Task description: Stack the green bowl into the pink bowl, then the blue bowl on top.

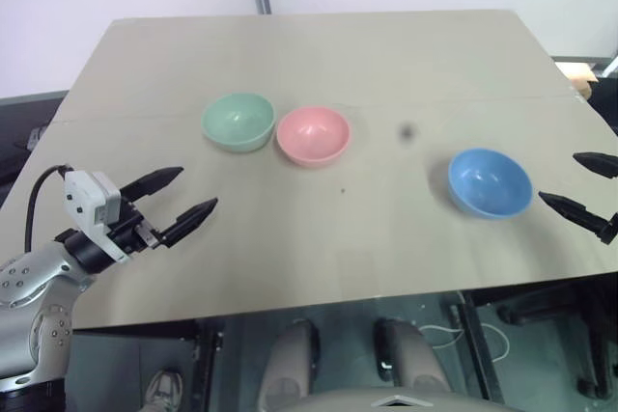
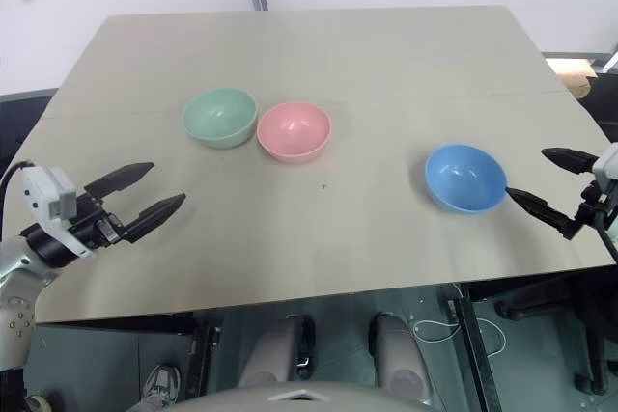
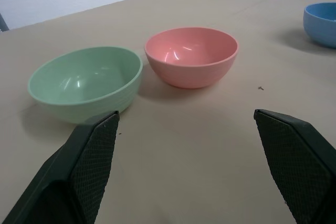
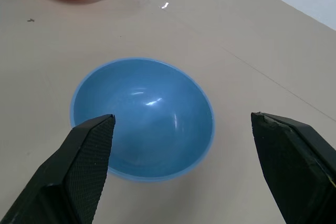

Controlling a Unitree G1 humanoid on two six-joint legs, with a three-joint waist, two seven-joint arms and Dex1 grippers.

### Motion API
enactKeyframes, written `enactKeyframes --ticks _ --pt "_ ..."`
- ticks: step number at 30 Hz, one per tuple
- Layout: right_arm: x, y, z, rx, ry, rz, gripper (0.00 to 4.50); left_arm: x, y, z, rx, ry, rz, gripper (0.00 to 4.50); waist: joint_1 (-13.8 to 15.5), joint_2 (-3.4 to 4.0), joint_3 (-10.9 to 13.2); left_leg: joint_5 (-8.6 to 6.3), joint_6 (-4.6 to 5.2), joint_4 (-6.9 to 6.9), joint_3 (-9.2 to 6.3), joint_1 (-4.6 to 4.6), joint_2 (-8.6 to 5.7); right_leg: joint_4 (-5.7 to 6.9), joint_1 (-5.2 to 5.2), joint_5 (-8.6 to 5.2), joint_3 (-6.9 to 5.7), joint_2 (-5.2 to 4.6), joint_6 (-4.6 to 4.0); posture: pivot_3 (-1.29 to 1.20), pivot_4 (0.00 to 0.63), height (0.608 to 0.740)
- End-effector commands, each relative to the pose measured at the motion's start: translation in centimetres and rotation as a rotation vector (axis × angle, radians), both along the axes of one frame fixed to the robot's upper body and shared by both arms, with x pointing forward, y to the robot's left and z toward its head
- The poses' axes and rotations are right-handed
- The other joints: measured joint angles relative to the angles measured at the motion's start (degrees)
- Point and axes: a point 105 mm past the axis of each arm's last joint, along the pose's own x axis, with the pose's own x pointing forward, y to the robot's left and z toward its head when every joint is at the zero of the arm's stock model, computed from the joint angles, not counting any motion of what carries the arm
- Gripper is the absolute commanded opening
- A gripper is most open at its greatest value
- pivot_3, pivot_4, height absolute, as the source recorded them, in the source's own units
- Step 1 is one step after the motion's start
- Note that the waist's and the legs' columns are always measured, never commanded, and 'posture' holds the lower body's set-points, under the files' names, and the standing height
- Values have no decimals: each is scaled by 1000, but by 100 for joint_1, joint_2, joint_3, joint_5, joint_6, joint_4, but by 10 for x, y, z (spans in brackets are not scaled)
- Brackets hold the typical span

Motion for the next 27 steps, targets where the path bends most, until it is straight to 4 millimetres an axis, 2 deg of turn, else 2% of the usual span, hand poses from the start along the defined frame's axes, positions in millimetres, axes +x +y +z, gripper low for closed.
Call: enactKeyframes --ticks 1,13,16,20,22,26,27 --pt "-3 3 16 -17 -47 12 4500 3 0 8 19 -11 -16 4346 1 0 0 0 0 0 0 0 0 0 0 0 0 0 0 0 150 740" --pt "4 24 18 14 -58 38 4500 15 -12 11 10 -9 -61 4346 3 -1 -1 0 1 1 -2 -1 -2 2 1 1 -1 3 0 0 150 740" --pt "11 36 17 3 -80 41 4500 18 -15 12 18 -18 -61 4346 0 -1 -1 1 1 4 0 0 -2 3 2 2 0 4 1 0 150 740" --pt "20 67 13 37 -63 123 4500 26 -26 12 93 -35 -33 4346 1 -1 -1 1 1 7 -2 1 -2 7 2 2 0 4 1 0 150 740" --pt "21 88 11 42 -51 197 4500 32 -32 13 228 -73 -7 4346 3 -1 -1 1 1 7 -2 0 -2 7 2 3 0 5 -1 0 150 740" --pt "28 127 12 -5 -72 335 4500 40 -51 26 307 -101 -22 4346 6 -3 0 1 2 8 -5 -3 -4 8 2 11 -1 7 -11 0 150 740" --pt "29 141 10 -14 -69 377 4500 43 -54 28 375 -115 -16 4346 5 -3 0 1 2 9 -5 -3 -4 7 2 11 0 7 -11 0 150 740"
